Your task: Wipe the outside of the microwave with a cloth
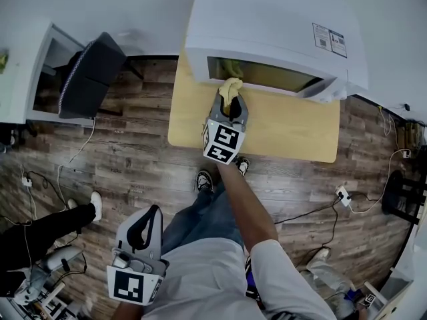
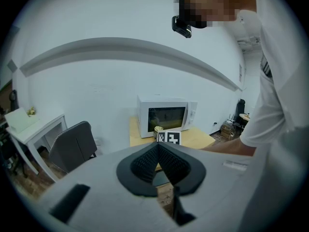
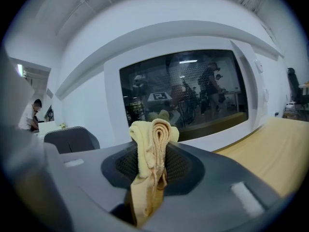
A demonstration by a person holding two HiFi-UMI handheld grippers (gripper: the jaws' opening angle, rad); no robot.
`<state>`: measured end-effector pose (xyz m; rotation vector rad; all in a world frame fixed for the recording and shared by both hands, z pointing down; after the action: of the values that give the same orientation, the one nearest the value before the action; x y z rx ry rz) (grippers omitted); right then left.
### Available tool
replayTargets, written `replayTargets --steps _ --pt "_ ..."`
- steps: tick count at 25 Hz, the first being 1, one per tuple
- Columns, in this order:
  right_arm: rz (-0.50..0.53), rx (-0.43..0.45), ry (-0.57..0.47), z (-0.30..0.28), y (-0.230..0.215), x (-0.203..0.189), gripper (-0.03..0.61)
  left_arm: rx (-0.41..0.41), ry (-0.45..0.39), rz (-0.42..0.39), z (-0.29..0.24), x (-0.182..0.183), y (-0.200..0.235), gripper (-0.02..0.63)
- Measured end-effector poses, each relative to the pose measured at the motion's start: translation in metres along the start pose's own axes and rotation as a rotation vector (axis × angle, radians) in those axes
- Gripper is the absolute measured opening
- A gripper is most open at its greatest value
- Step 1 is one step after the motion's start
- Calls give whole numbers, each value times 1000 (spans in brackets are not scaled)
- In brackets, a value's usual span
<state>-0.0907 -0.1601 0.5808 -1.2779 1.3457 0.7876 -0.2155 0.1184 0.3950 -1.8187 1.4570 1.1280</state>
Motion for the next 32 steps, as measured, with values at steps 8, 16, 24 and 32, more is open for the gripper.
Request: replayTargets --steps 8,16,24,32 --pt "13 90 24 -7 36 -5 120 2 -9 -18 -4 7 0 -8" --pt "6 129 40 -14 61 -13 120 34 3 -6 -3 7 3 -8" --pt "20 230 75 -14 80 -18 120 39 -6 -14 -10 13 -1 -8" --pt "61 335 140 13 77 -19 120 11 -45 -10 -18 26 -12 -8"
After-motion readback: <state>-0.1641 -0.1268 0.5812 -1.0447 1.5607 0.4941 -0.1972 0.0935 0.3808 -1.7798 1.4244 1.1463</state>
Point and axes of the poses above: the fingertips, and each gripper's own axes: z backward along the fingers, y to its left, x out of its top, the point moved 3 cm from there along z, backward along the fingers, and after that the axes turned 3 degrees about x, right-handed, at the moved point
